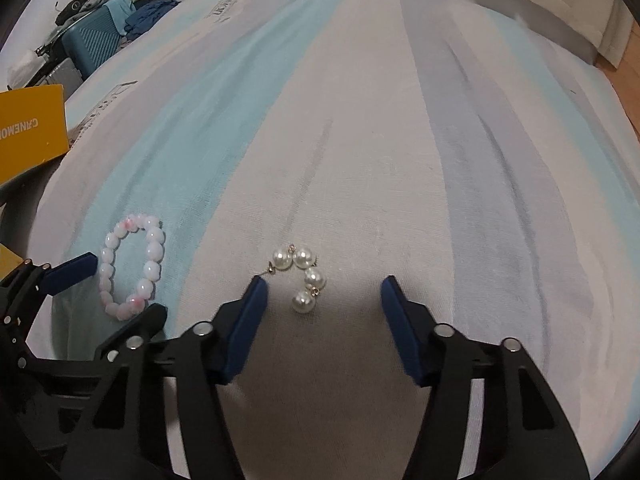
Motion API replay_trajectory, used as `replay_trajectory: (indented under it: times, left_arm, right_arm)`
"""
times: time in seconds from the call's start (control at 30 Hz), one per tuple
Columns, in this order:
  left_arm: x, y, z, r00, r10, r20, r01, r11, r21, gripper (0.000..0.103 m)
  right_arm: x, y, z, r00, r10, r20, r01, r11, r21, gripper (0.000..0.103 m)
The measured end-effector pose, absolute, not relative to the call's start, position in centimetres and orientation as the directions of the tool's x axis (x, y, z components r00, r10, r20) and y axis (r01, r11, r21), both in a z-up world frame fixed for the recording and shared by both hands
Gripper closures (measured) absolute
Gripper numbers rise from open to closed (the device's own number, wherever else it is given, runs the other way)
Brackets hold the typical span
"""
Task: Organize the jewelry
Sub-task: 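Grasp the pearl earrings with right tool while left tool grasps pink-white bead bracelet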
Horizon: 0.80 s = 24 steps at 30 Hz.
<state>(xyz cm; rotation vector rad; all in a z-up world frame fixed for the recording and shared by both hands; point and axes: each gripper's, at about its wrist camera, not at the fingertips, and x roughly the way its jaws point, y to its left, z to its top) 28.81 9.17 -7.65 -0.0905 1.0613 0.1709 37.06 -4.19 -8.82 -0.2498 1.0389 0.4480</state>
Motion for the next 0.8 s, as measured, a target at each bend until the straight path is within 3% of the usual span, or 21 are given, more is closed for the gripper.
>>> replay_trajectory:
  times: [0.07,0.17,0.33,0.37,0.8]
  left_arm:
    - [28.9,9.2,-7.7,0.476,0.091,-0.875,-0.180,0.984,0.004,0.029]
    - [28.8,8.8,-7.4,0.478,0.086,-0.874,-0.180,0.984,-0.002,0.046]
    - [28.6,9.0,-7.0,0.481,0.053,-0.875,-0.172,0.984,-0.035,0.089]
    - [28.6,9.1,-6.9,0.482,0.047,-0.875,-0.169,0.985,-0.041,0.092]
    - [27.7,9.4,-4.8,0.521,0.019,-0.854,-0.169,0.982,-0.082,0.093]
  right_arm:
    - [37.3,-4.2,-8.8,0.427,0.241,-0.872,-0.469,0.883,0.015,0.060]
    - [37.4,-4.1,-8.8,0.425,0.240,-0.873,-0.468,0.884,0.015,0.077]
    - [37.1,-3.8,-8.6,0.436,0.223,-0.872,-0.461,0.887,-0.003,0.092]
    - [37.1,-3.8,-8.5,0.441,0.222,-0.870,-0.458,0.889,-0.004,0.092]
    - [35.8,-4.3,-6.8,0.460,0.255,-0.851,-0.458,0.889,0.019,0.092]
